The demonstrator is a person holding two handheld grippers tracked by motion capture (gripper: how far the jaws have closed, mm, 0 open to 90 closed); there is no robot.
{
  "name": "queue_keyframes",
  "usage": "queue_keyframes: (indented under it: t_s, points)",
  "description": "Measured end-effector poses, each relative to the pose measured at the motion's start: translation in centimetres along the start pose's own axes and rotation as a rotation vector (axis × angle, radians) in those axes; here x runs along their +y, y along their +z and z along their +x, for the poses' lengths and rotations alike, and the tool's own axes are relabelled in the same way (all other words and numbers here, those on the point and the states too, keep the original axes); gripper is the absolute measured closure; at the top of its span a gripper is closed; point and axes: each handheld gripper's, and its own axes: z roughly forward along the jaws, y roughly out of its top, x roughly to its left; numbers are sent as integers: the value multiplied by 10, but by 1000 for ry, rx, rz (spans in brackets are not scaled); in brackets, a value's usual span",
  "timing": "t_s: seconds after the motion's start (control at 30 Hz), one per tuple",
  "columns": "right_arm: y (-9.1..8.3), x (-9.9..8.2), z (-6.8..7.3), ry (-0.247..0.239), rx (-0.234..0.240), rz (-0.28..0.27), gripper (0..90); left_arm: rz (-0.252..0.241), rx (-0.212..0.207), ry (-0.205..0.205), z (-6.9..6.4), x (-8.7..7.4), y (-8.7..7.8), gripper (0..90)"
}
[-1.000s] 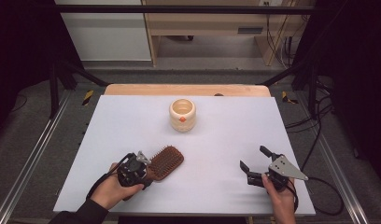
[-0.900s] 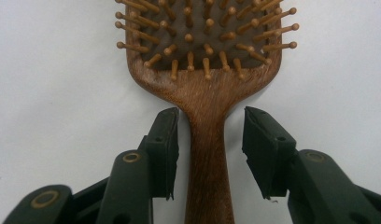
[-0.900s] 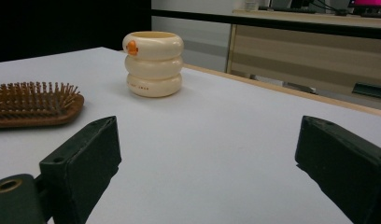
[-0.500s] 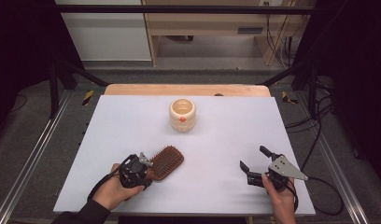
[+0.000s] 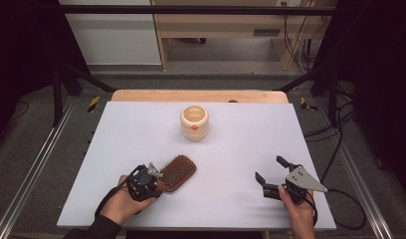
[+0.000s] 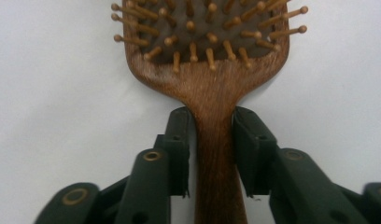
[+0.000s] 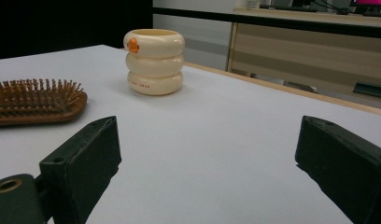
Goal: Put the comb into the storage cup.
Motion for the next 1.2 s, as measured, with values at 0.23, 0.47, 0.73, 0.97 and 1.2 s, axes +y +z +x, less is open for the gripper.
queue_keyframes:
  t_s: [0.23,0.47,0.73,0.97,1.2]
  points:
    - [0,0,0,-1,1,-1,69,2,4,37,-2,2,1,726]
    - [0,0,0,2,3,-5,69,-49,40,64,-4,-4,-3,728]
    - [-1,0,0,4,4,-5,68,-205,104,51,0,-8,-18,727]
    - [1,2,3,21,15,-13,66,-362,158,-1,5,-12,-22,727]
    - [12,7,13,66,16,-19,59,-492,180,-18,6,-14,-14,727]
